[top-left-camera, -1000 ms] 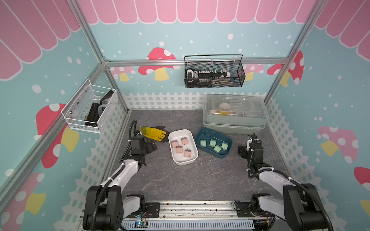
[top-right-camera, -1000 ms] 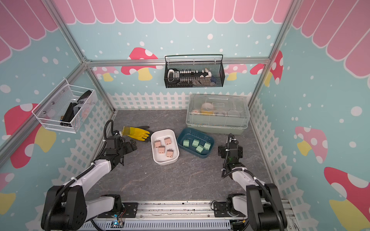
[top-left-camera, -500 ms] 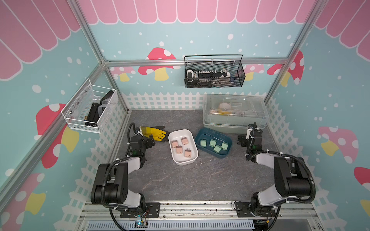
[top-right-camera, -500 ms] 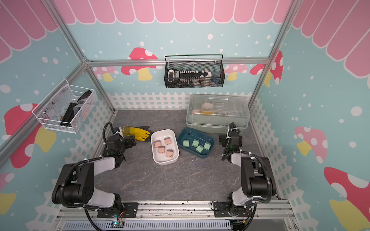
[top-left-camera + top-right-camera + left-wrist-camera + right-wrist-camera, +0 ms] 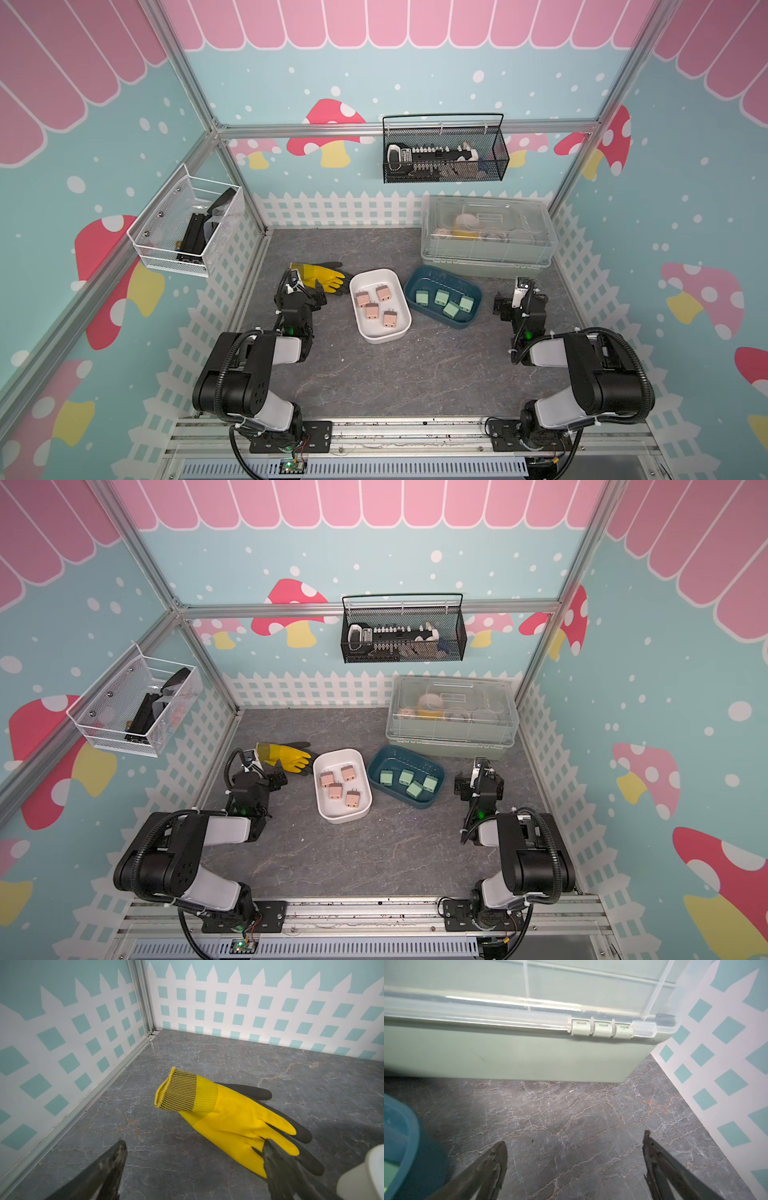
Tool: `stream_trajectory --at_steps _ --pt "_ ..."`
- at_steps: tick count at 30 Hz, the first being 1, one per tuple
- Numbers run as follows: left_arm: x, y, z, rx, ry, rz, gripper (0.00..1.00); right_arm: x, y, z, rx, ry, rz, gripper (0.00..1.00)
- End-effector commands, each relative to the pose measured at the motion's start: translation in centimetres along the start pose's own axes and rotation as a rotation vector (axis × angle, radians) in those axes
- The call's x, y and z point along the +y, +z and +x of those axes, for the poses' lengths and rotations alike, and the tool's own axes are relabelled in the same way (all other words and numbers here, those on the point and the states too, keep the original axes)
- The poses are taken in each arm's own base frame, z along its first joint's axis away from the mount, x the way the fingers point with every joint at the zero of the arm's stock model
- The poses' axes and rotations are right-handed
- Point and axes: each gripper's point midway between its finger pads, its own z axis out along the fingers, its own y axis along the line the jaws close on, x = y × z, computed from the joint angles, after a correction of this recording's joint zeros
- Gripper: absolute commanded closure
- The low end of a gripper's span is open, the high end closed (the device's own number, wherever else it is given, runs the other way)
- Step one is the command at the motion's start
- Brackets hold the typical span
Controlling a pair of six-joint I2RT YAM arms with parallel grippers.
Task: Place the plugs by color into the storage box
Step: Reset both arms
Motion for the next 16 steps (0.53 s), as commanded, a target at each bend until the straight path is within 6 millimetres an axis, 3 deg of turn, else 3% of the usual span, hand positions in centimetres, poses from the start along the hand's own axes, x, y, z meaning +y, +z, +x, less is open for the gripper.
stream_trajectory --at_steps 1,12,16 --pt "0.06 0.12 -0.68 -0.022 0.003 -0.015 0.02 0.40 0.23 -1.75 -0.053 -0.021 -0.016 0.01" --pt "-0.34 0.76 -0.33 0.013 0.002 0.017 0.02 0.42 0.20 -1.81 -0.053 -0.021 -0.018 0.01" --pt "-0.42 0.14 -0.53 -0.007 0.000 0.034 0.02 0.43 0.20 -1.72 -0.051 -0.021 -0.018 0.01"
